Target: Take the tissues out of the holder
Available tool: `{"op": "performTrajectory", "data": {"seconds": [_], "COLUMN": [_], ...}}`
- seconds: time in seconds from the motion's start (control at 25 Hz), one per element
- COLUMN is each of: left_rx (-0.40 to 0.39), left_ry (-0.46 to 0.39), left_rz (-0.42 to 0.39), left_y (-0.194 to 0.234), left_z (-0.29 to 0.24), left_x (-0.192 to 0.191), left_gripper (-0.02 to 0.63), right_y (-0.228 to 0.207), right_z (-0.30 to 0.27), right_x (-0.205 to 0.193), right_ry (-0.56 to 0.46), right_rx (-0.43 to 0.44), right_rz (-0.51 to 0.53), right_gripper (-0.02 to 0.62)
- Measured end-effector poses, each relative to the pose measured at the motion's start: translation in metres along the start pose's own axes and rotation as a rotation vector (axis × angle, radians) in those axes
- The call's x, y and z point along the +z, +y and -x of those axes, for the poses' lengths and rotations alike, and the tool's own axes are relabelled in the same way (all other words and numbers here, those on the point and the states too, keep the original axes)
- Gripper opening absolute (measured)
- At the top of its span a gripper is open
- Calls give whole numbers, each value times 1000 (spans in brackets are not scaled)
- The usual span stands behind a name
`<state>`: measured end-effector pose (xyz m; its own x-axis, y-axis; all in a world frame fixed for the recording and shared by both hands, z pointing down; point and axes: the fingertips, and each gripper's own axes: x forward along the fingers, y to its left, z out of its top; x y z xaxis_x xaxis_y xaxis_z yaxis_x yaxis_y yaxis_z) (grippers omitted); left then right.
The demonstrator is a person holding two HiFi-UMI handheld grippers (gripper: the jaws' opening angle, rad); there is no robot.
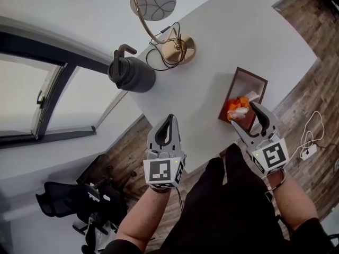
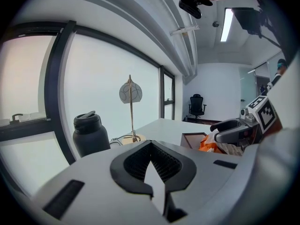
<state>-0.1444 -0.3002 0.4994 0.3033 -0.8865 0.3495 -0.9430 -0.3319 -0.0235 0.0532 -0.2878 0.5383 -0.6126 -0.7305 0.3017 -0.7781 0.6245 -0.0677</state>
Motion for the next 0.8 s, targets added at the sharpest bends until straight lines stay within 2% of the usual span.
{"op": "performTrajectory", "data": {"seconds": [0.2, 0.48, 0.68, 0.8], "left_rx": [0, 8, 8, 8], "left_ry": [10, 29, 39, 35], "left_rz": [-3, 3, 4, 3], "left_y": [2, 2, 2, 0], "left_z": [-1, 2, 2, 1], "left_x": [-3, -14, -16, -13], "left_gripper": [5, 5, 5, 5], "right_y": [-7, 1, 2, 1], "right_z": [-7, -13, -14, -13], "right_x": [-10, -16, -19, -20], "right_ry": [33, 51, 66, 72], "right_rx": [-23, 38, 41, 50], "right_rz": [11, 17, 24, 26], "right_gripper": [282, 278, 152, 118]}}
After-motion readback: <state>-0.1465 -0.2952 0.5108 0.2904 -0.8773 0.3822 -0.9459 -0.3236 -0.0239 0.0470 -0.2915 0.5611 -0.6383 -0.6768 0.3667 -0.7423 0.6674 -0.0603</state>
